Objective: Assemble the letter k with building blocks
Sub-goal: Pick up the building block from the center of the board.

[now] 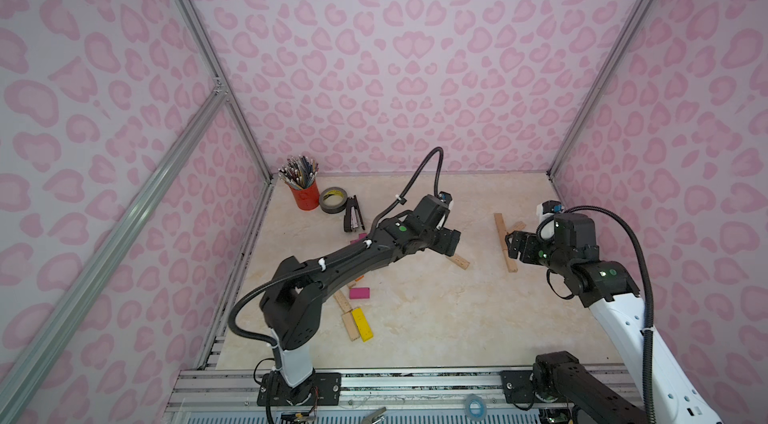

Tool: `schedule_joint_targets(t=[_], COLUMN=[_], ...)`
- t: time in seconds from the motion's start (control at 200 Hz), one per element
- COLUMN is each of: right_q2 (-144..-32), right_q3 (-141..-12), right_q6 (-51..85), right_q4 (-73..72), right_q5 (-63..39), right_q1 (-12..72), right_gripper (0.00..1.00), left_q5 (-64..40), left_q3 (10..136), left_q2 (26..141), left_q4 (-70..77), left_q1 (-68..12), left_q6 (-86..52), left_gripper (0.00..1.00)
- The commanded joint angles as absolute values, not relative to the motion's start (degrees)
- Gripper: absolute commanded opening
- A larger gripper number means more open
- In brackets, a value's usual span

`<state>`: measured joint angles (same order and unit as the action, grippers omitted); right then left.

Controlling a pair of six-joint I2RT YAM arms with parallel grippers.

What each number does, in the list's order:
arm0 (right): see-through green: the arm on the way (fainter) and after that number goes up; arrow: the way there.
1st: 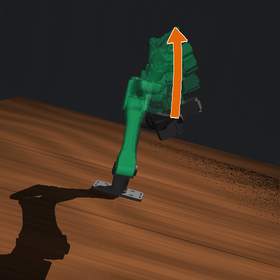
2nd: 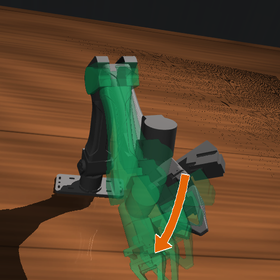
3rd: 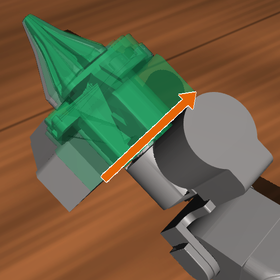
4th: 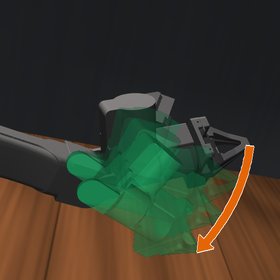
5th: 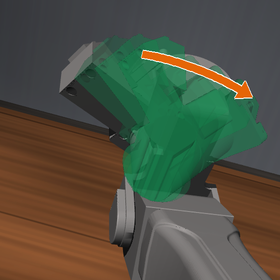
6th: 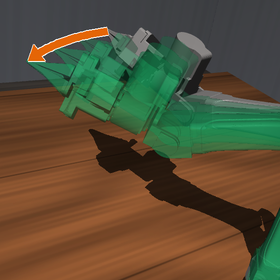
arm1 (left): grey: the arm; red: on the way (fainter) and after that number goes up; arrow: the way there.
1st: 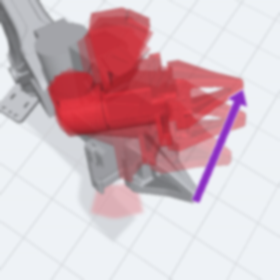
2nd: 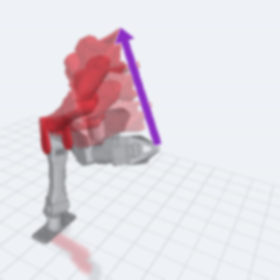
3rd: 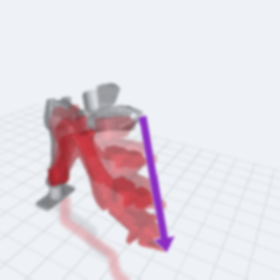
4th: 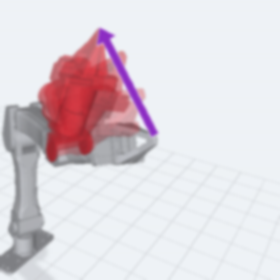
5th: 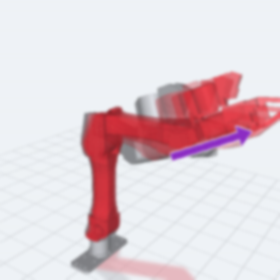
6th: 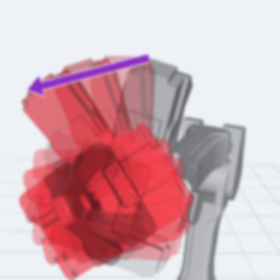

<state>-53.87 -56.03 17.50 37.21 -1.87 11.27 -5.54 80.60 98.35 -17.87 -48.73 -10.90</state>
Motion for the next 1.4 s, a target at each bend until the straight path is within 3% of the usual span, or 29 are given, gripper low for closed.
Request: schedule_joint_targets(t=[0.0,0.225,0.525,0.701,0.926,1.396], right_q2=[-56.9,-67.3,-86.2,-93.8,-100.9,-108.8], right_q3=[-57.0,-59.5,-64.8,-67.4,-69.9,-72.9], right_q6=[10.2,-2.0,-12.5,-15.3,-17.9,-22.1], right_q4=[34.4,34.6,39.0,39.0,39.1,39.2], right_q5=[-5.2,-7.8,-8.4,-5.3,-3.1,-2.8], right_q1=[12.3,18.2,24.4,26.4,26.9,27.2], right_gripper=[0.88,0.82,0.75,0.69,0.64,0.51], left_q5=[-13.1,-16.0,-24.5,-22.7,-20.1,-27.4], left_q3=[68.7,52.6,36.1,29.9,27.9,30.1], left_q2=[86.5,64.6,41.6,33.2,32.6,42.8], left_q4=[-7.0,-5.5,-1.9,0.2,1.9,2.8], left_q1=[-44.8,-38.6,-38.7,-39.0,-38.8,-37.0], left_q6=[-10.8,-2.4,14.5,21.5,19.9,16.2], left_gripper=[0.88,0.89,0.91,0.93,0.95,0.96])
